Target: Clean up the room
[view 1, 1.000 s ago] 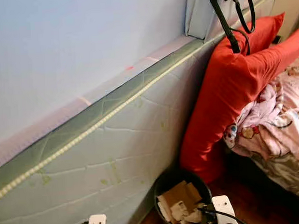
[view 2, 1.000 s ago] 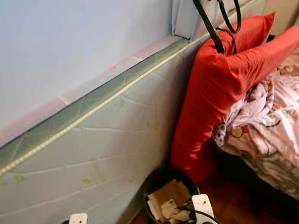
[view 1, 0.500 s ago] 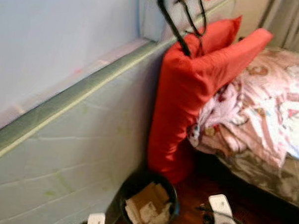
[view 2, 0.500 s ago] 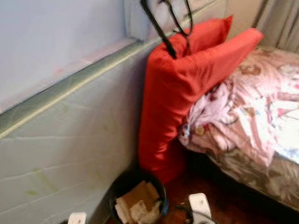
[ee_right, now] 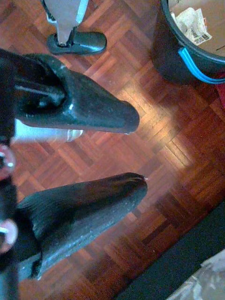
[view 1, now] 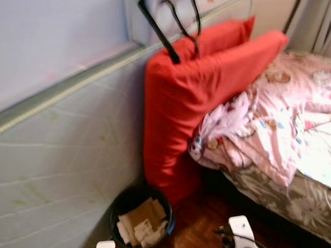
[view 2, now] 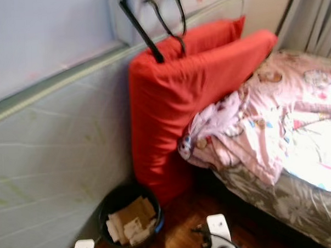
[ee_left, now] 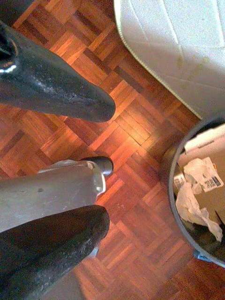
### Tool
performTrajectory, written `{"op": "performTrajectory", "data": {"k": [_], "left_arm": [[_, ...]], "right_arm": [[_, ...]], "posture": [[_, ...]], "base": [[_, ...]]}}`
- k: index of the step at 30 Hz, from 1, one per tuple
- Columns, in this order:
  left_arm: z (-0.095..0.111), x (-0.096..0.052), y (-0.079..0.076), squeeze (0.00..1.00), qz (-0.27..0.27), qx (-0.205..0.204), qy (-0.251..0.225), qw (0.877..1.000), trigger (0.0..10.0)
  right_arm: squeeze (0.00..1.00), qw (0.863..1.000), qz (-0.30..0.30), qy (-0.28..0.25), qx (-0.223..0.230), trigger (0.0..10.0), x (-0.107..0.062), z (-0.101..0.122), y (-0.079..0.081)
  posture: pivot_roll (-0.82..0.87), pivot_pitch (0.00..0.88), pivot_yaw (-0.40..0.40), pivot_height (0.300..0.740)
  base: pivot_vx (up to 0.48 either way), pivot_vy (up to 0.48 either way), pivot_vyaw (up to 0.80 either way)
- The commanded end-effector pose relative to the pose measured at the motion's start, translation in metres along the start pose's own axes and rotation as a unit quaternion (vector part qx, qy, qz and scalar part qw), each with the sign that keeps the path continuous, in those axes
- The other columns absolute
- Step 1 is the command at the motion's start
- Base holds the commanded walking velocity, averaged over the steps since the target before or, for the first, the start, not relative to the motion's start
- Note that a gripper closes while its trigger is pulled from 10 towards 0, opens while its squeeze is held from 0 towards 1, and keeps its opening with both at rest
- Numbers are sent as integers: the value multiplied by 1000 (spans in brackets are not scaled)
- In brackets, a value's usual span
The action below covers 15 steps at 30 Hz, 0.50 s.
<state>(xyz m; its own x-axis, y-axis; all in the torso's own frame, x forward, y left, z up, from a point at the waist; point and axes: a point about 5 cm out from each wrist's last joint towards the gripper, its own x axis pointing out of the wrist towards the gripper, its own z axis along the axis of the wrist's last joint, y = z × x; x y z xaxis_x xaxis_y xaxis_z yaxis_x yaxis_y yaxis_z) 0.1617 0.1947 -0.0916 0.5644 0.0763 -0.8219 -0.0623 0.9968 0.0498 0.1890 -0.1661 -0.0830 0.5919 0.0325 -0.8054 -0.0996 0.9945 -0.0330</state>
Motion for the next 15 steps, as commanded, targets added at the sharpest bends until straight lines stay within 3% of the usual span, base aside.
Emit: {"op": "performTrajectory", "data": {"k": [1, 15], "left_arm": [[81, 9, 14, 0, 11, 2, -71, 997, 10000], [82, 9, 14, 0, 12, 1, -71, 997, 10000]], "right_arm": [[0, 996, -8, 13, 85, 10000, -16, -31, -53], [0, 996, -7, 12, 86, 10000, -16, -30, -53]], "posture": [[-94, 0, 15, 740], [-95, 0, 17, 740]], "base": [[0, -341, 0], [0, -342, 0]]}}
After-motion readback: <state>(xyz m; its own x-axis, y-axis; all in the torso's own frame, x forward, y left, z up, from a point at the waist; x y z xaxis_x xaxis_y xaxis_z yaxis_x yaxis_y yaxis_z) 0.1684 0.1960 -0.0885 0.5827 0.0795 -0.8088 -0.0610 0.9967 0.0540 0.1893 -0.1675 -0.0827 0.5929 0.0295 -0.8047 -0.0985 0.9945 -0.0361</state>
